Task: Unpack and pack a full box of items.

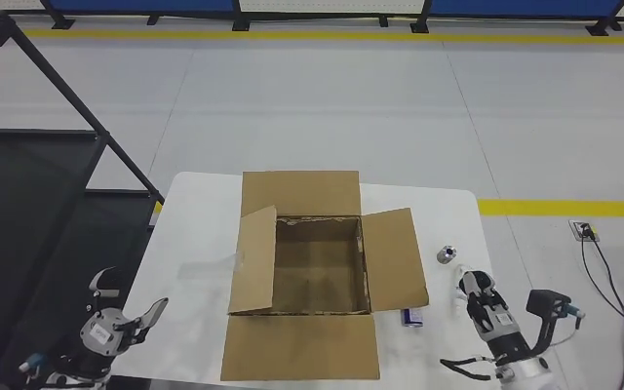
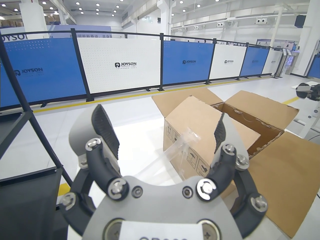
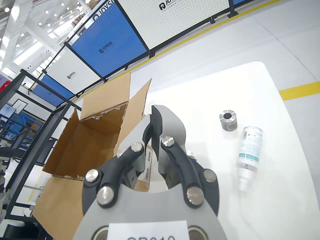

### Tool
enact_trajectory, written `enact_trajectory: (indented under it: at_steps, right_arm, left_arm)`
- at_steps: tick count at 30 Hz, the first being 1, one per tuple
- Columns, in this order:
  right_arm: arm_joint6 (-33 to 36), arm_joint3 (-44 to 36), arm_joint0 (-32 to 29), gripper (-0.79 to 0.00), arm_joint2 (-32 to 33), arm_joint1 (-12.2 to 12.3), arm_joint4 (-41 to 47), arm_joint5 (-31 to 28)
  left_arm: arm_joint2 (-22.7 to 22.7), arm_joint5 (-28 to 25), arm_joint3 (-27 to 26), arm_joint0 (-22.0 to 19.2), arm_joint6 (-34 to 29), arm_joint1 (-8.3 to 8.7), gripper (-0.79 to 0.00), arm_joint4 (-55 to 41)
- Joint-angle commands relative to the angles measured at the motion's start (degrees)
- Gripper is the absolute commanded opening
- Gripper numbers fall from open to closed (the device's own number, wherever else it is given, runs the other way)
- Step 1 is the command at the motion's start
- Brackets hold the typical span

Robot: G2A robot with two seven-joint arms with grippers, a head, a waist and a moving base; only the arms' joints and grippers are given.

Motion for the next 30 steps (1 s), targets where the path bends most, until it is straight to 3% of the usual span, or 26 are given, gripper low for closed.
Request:
enact_trajectory:
  at_steps: [1, 7, 12, 16, 20, 25, 30]
  right_arm:
    - [0.00, 0.00, 0.00, 0.000, 0.00, 0.00, 0.00, 0.01]
    - [2.13, -2.96, 1.10, 0.000, -2.75, 0.19, 1.63, -2.23]
    - [1.24, -7.10, 3.60, 0.000, -10.37, 0.03, -3.19, 0.39]
    - [8.57, -6.47, 6.61, 0.000, -14.09, 0.39, -3.48, -1.66]
    - [9.75, -4.12, 11.57, 0.000, -16.48, 0.19, -3.90, 4.67]
    - [14.96, -2.39, 13.30, 0.000, -13.93, 0.75, -0.27, 3.21]
    - [14.41, -1.14, 11.92, 0.000, -10.83, 1.29, 1.75, 0.57]
  left_arm:
    - [-0.31, 0.32, 0.85, -0.07, 0.08, -0.04, 0.000, -1.19]
    - [-0.81, 0.37, 2.67, -0.88, -1.01, -0.08, 0.000, -4.28]
    - [-0.84, -2.35, 1.22, 0.31, 0.57, 0.07, 0.000, 0.13]
    - [0.80, -1.30, -0.42, 1.29, 2.24, -0.02, 0.000, 5.46]
    - [3.77, 0.73, -2.53, 2.13, 3.04, -0.10, 0.000, 12.75]
    - [7.58, 4.09, -3.17, 1.64, 2.56, -0.08, 0.000, 21.22]
    - [11.46, 7.57, -3.09, -0.05, 1.05, -0.07, 0.000, 28.07]
